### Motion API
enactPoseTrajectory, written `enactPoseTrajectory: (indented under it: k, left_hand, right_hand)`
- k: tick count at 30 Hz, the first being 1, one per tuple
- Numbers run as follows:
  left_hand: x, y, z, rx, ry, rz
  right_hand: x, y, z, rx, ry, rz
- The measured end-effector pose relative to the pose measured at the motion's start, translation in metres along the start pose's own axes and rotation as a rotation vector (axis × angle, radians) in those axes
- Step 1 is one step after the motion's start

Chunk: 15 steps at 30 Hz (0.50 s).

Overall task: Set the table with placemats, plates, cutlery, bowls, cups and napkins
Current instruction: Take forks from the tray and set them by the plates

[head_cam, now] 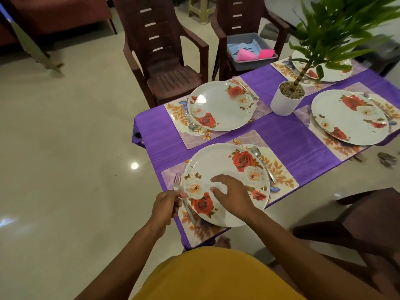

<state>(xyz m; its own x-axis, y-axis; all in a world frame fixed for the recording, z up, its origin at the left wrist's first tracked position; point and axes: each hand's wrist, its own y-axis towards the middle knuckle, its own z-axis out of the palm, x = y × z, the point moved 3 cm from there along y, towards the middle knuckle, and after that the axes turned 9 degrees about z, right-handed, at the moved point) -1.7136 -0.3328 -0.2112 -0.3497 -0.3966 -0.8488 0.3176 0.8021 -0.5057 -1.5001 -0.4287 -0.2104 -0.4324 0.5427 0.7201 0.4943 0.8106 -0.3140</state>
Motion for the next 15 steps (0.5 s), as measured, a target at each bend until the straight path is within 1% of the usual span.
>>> enactPoseTrajectory:
  k: [4,8,12,15]
  left_hand:
    - [-0.017,-0.013,0.013,0.231,0.045,0.033]
    - [-0.028,-0.019,0.03,0.389,0.13,0.09]
    - [-0.032,-0.022,0.047,0.469,0.222,0.105]
    - [-0.041,-0.028,0.062,0.504,0.215,0.118]
  right_hand:
    - [0.022,-0.013,-0.003,0.023,0.182,0.093]
    - [0.026,-0.027,-0.007,-0.023,0.339,0.171]
    - [0.024,-0.04,-0.02,-0.033,0.506,0.216]
    - [0.019,-0.042,-0.034,-0.015,0.559,0.243]
